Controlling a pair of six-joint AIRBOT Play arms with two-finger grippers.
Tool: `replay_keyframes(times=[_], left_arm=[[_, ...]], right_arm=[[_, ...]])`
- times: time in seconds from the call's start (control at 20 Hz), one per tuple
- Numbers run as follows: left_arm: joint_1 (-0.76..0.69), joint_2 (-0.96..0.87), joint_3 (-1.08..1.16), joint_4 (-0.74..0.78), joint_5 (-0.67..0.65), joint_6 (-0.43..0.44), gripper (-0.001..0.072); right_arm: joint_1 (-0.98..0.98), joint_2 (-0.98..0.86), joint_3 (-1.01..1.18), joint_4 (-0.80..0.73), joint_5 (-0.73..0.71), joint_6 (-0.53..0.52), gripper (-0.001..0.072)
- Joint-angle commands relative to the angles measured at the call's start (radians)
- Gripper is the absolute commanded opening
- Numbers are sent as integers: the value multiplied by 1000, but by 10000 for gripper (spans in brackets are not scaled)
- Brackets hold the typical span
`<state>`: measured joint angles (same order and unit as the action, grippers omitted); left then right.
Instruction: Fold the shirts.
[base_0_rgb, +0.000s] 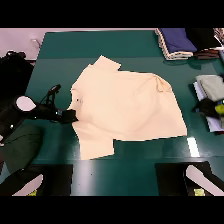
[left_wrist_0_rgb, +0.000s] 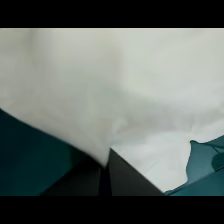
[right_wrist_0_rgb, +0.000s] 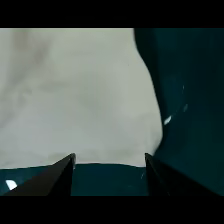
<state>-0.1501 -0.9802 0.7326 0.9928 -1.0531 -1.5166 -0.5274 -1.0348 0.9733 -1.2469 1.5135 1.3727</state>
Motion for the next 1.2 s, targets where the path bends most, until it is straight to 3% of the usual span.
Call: replay_keyframes(times=[0.0, 0.25, 0.35, 0.4, 0.45, 0.5, 0.75, 1.15], left_arm=[[-1, 1, 53, 21, -10, -1, 23], [-1, 1, 54, 21, -10, -2, 23], [-1, 1, 54, 20, -11, -2, 23], [-1, 1, 54, 18, -11, -2, 23], [-1, 1, 54, 14, -11, -2, 23], [-1, 1, 60, 5, -13, -2, 22], [-1, 72, 333, 5, -41, -2, 22], [-1, 165, 1244, 187, -92, -32, 21]], right_arm=[[-188, 4, -238, 0, -43, 7, 519], [-204, -84, -392, 153, -158, -34, 498], [-136, -117, -393, 162, -208, -36, 427], [-99, -120, -393, 164, -234, -37, 296], [-58, -110, -393, 165, -256, -49, 84], [-21, -87, -392, 165, -274, -55, 20], [123, 134, -130, 183, -254, -56, 19], [214, 294, 710, 164, -239, -25, 18]])
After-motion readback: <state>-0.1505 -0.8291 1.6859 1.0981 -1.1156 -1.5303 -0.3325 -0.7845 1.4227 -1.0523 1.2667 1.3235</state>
